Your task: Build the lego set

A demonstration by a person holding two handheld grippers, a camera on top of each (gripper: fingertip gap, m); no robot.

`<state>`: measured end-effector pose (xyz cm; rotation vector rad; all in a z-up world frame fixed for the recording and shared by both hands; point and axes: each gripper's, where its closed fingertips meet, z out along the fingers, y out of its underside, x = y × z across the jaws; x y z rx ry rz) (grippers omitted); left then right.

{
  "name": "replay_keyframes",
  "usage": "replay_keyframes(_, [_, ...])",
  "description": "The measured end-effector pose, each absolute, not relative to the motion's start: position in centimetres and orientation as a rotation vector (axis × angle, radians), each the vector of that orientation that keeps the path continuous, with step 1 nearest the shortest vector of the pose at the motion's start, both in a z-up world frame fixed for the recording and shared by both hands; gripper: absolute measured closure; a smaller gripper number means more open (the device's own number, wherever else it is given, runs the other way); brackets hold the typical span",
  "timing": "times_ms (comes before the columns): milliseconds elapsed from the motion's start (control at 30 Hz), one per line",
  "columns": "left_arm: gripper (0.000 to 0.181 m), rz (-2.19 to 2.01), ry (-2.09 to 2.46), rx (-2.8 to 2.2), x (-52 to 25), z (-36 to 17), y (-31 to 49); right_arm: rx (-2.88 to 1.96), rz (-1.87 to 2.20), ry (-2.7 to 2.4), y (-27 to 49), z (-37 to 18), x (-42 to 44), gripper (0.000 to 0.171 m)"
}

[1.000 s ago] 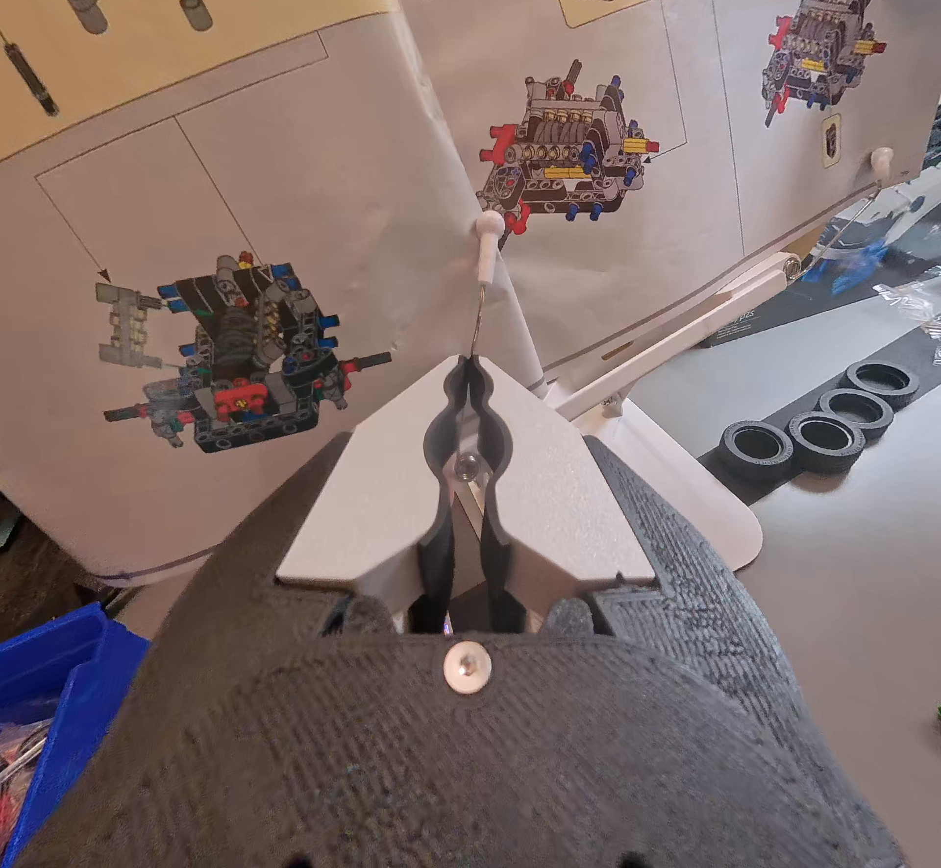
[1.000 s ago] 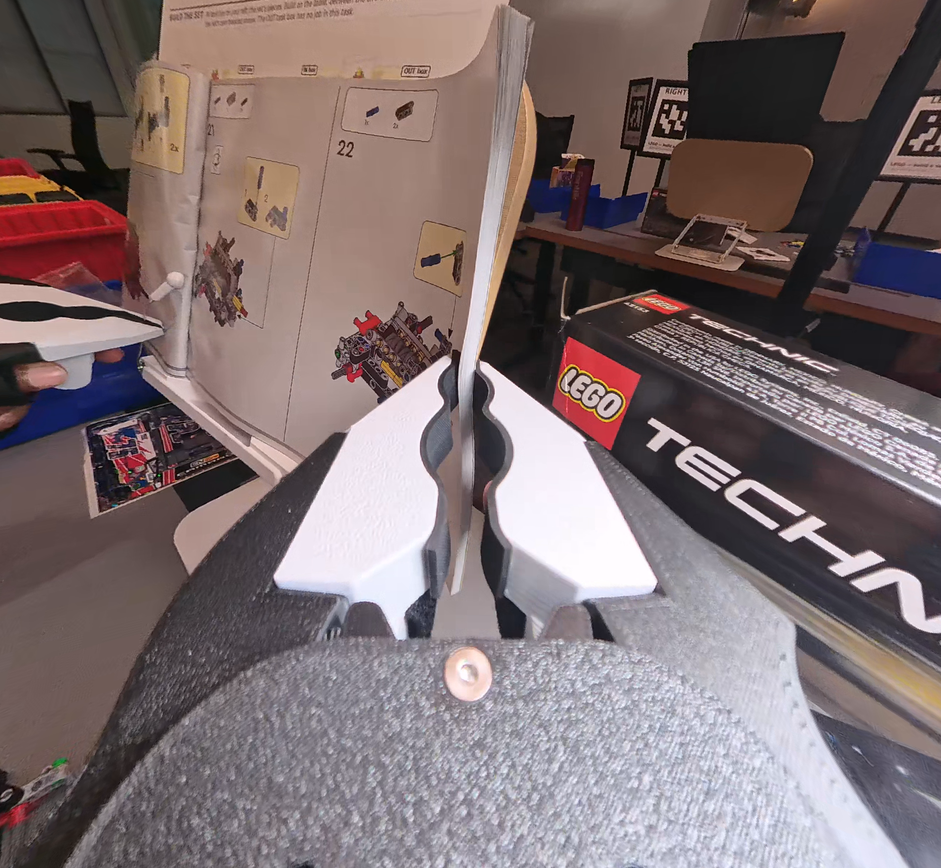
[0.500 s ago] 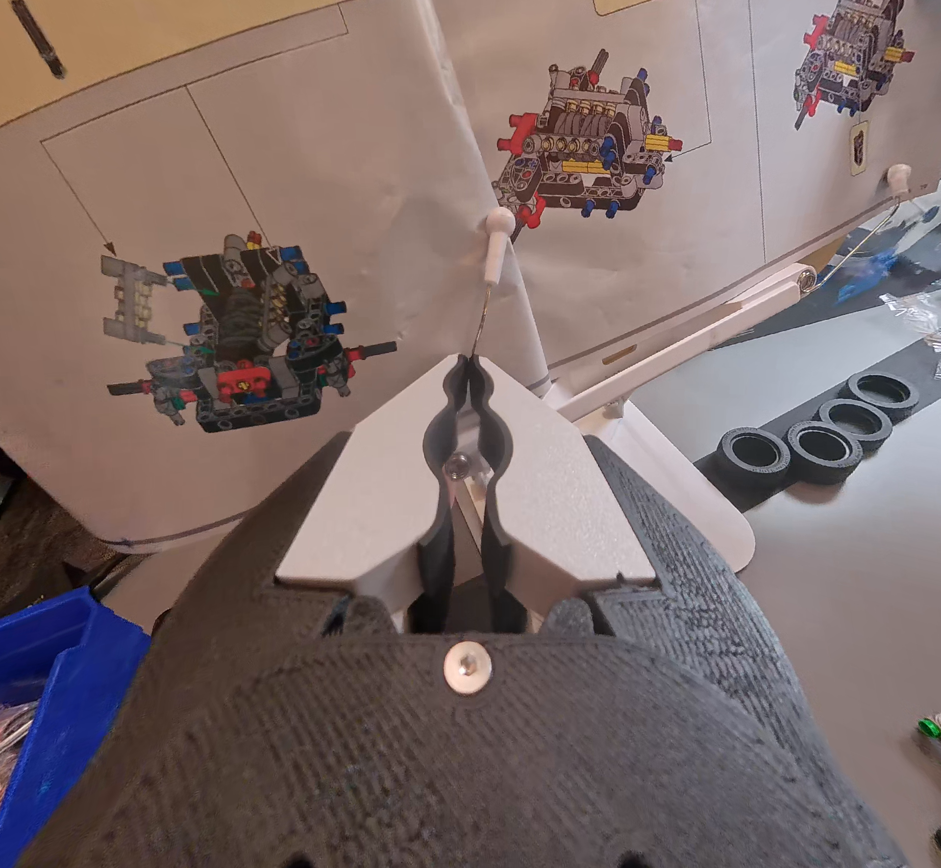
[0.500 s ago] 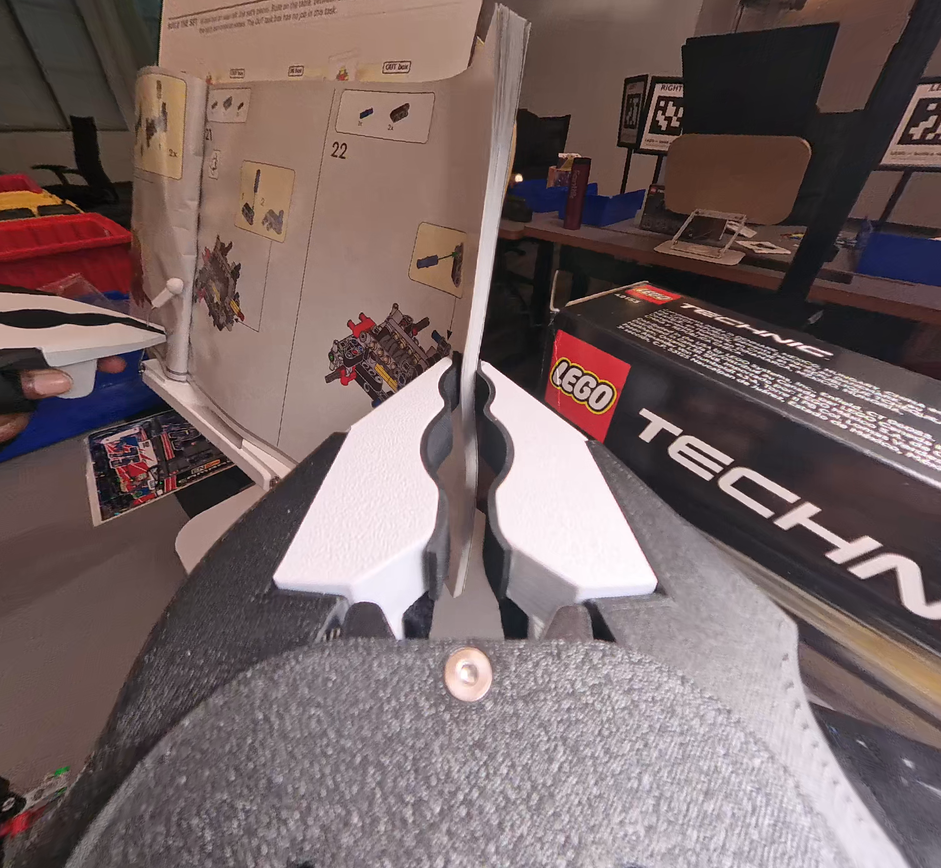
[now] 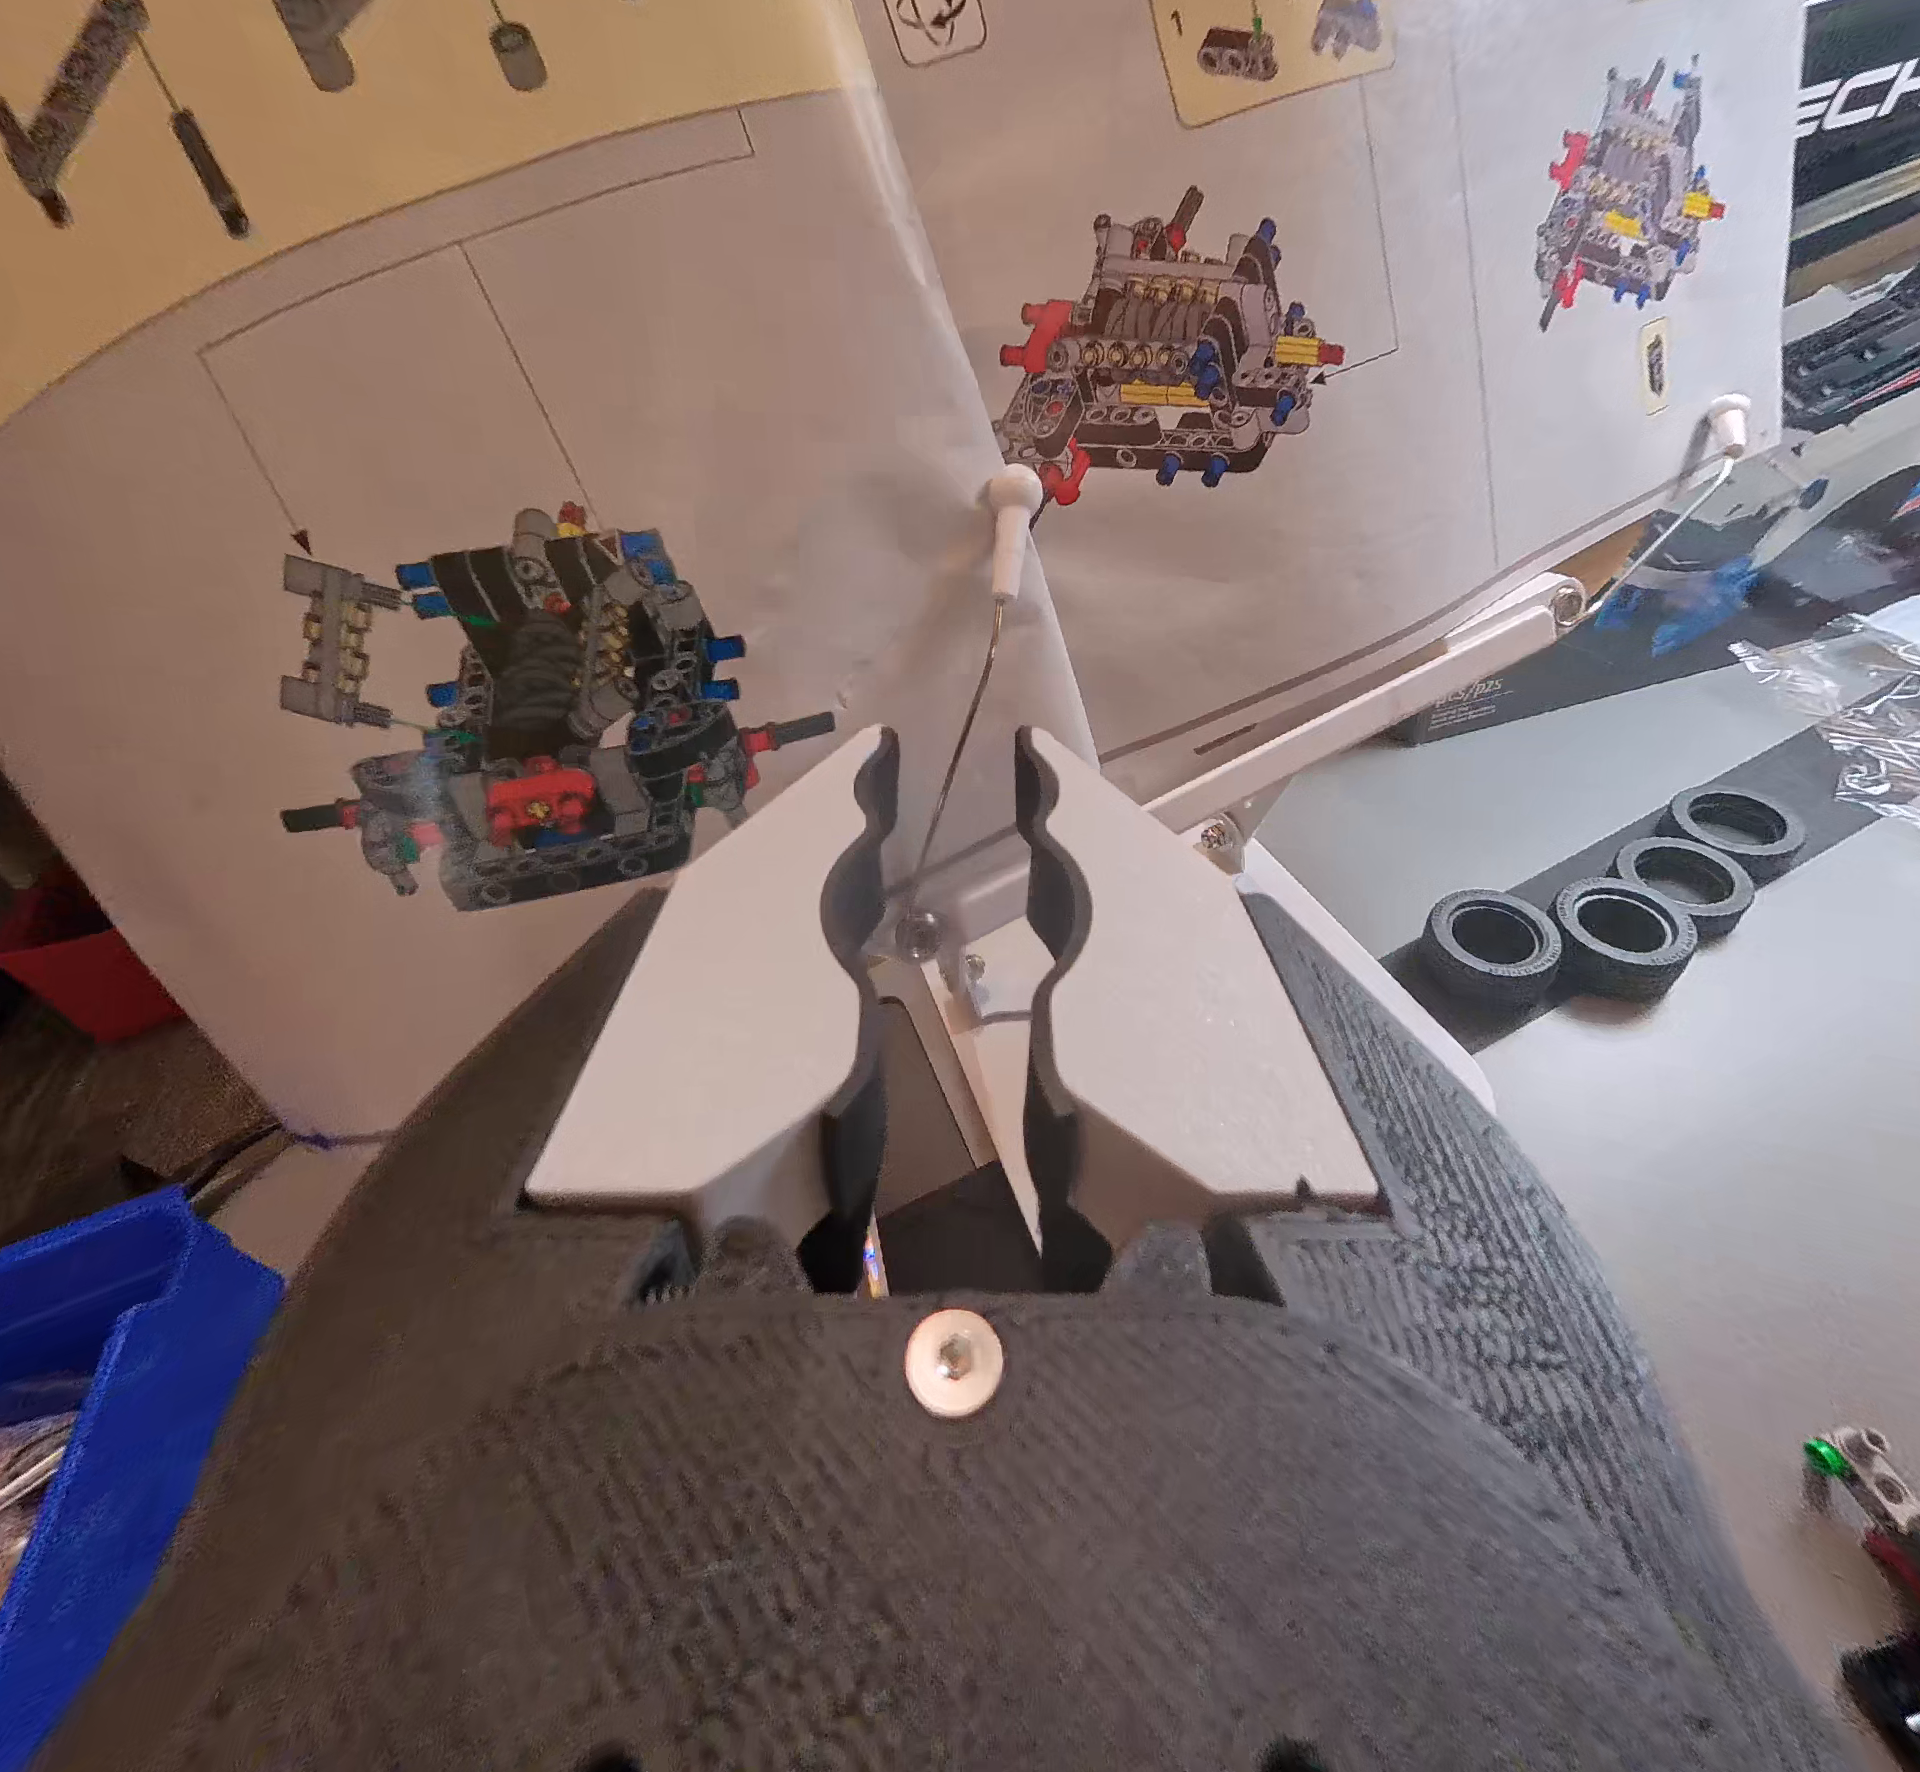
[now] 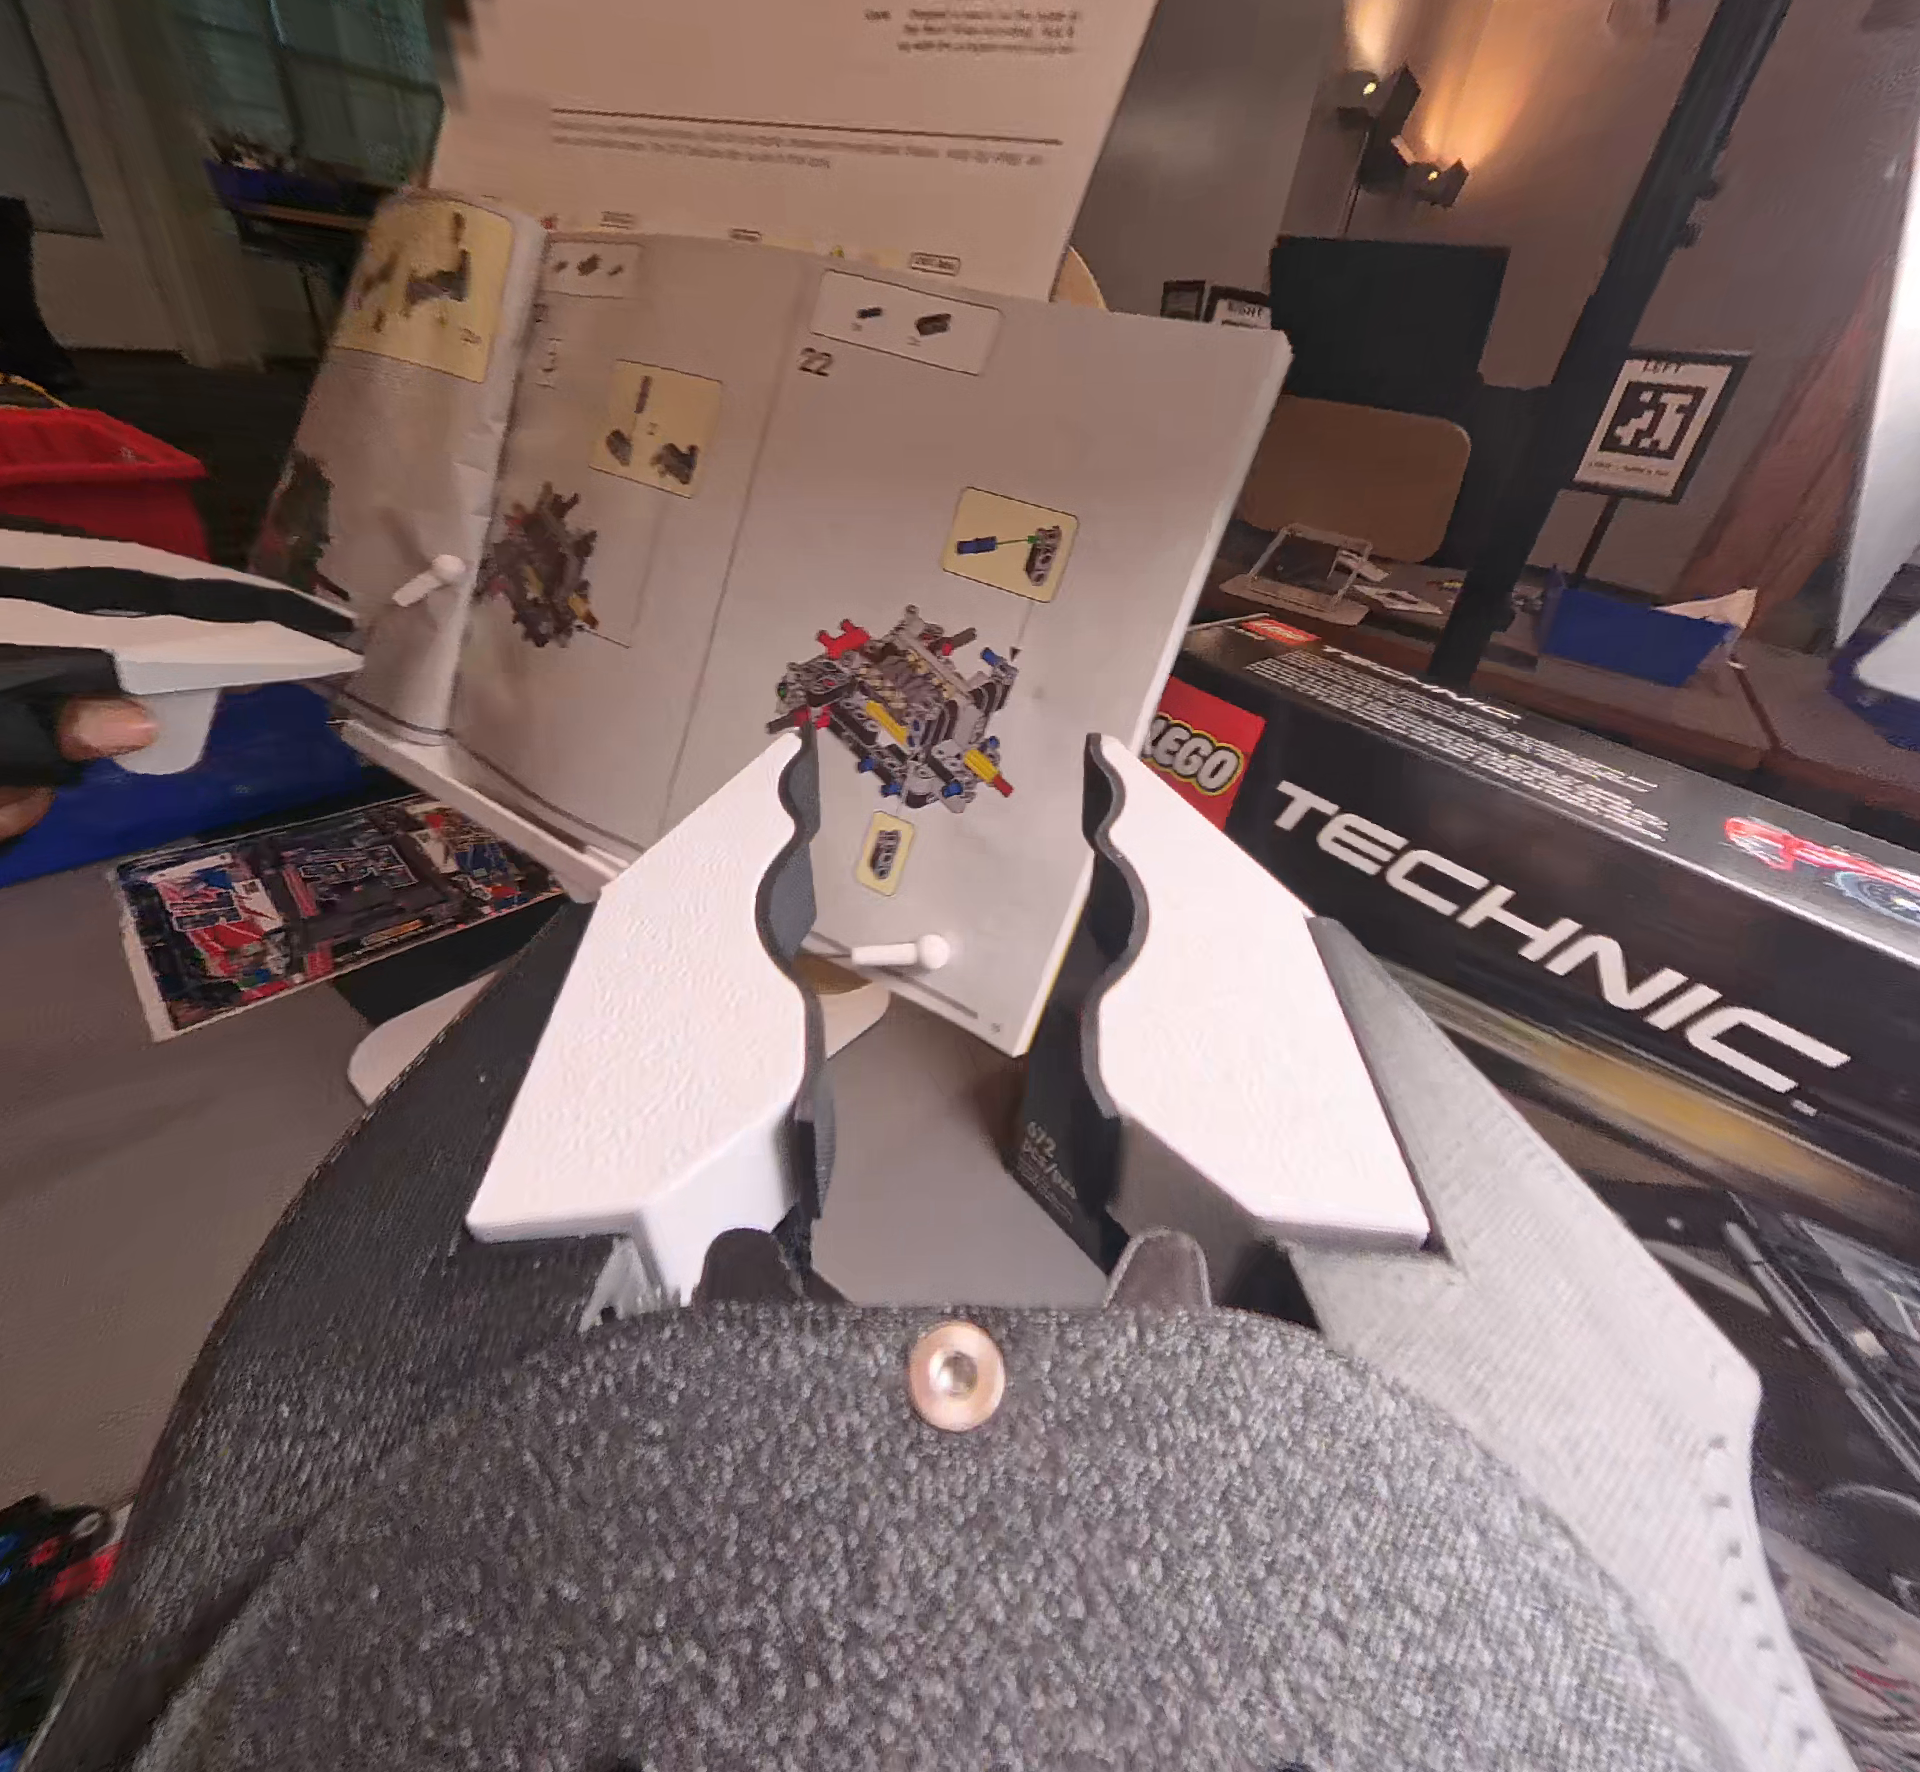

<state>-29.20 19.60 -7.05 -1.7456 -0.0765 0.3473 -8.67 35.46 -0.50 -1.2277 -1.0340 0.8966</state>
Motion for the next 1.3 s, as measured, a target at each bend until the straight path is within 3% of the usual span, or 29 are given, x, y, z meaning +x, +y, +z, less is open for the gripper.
replay_keyframes(33, [0.161, 0.349, -0.071, -1.738, -29.1, -6.9, 19.2, -1.206, 0.913, -1.036, 34.1, -0.3, -8.2, 0.123])
replay_keyframes(567, [0.163, 0.334, -0.054, -1.600, -25.7, -8.7, 12.0, -1.147, 1.243, -1.099, 13.0, -7.4, -5.3, 0.128])
replay_keyframes(1167, [0.162, 0.393, -0.219, -1.458, -32.0, -6.9, 8.3, -1.107, 0.995, -1.111, 10.9, -14.1, -2.6, 0.130])
replay_keyframes(1300, [0.129, -0.074, -0.432, -1.529, -33.4, -10.6, 9.8, -1.132, 1.013, -1.112, 10.8, -14.6, -2.9, 0.131])
